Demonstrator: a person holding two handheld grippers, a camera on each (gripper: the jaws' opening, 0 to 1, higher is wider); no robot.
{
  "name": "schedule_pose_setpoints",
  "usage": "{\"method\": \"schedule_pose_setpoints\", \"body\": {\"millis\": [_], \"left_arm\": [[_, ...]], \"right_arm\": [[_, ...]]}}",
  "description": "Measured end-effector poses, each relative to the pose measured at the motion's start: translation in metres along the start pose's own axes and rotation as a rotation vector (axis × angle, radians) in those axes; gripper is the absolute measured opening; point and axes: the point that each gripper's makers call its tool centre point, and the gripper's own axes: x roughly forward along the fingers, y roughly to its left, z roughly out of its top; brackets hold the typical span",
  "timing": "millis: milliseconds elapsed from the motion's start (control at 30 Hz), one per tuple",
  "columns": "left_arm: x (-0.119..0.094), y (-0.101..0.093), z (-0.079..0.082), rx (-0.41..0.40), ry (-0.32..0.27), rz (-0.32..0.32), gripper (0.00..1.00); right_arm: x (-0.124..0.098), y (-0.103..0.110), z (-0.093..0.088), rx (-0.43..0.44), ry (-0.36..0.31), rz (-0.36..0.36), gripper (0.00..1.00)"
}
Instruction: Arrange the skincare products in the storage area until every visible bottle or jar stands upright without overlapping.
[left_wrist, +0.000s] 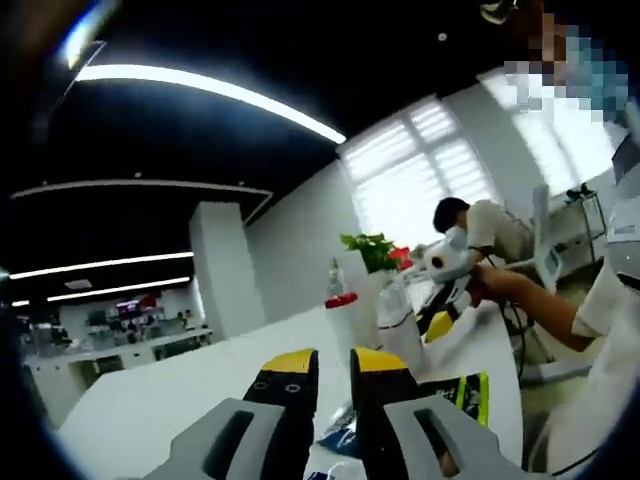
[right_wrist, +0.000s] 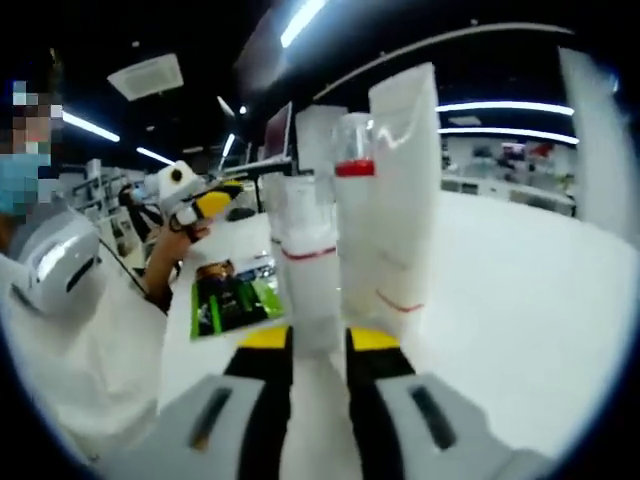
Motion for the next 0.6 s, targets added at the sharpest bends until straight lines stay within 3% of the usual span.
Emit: {"method": "schedule_pose_setpoints", "body": {"millis": [67,200,367,467,600], "left_arm": [[0.01,-0.009,-0.002,0.007,0.023,-0.054,0.03],[0.024,-0.026,-0.008,-0.102,0.081,-0.191,0.0],[0.041,-0.03,-0.001,-0.079,0.114,-0.245,0.0],[0.056,-0.032,-0.006,-0.03,0.167,-0.279,0.0],[0.076,-0.051,-0.017,-0.096,0.236,-0.378,0.0]], "right_arm": [[0.002,0.001,-0.002,0.006,0.011,0.001,0.2],[0.003,0.001,-0.003,0.007,0.023,-0.007,0.21],[0.005,0.004,0.002,0.003,0.029,0.008,0.2],[0.003,0.001,0.004,0.017,0.055,0.02,0.18],[0.003,-0.004,0.005,0.034,0.089,0.007,0.26]]}}
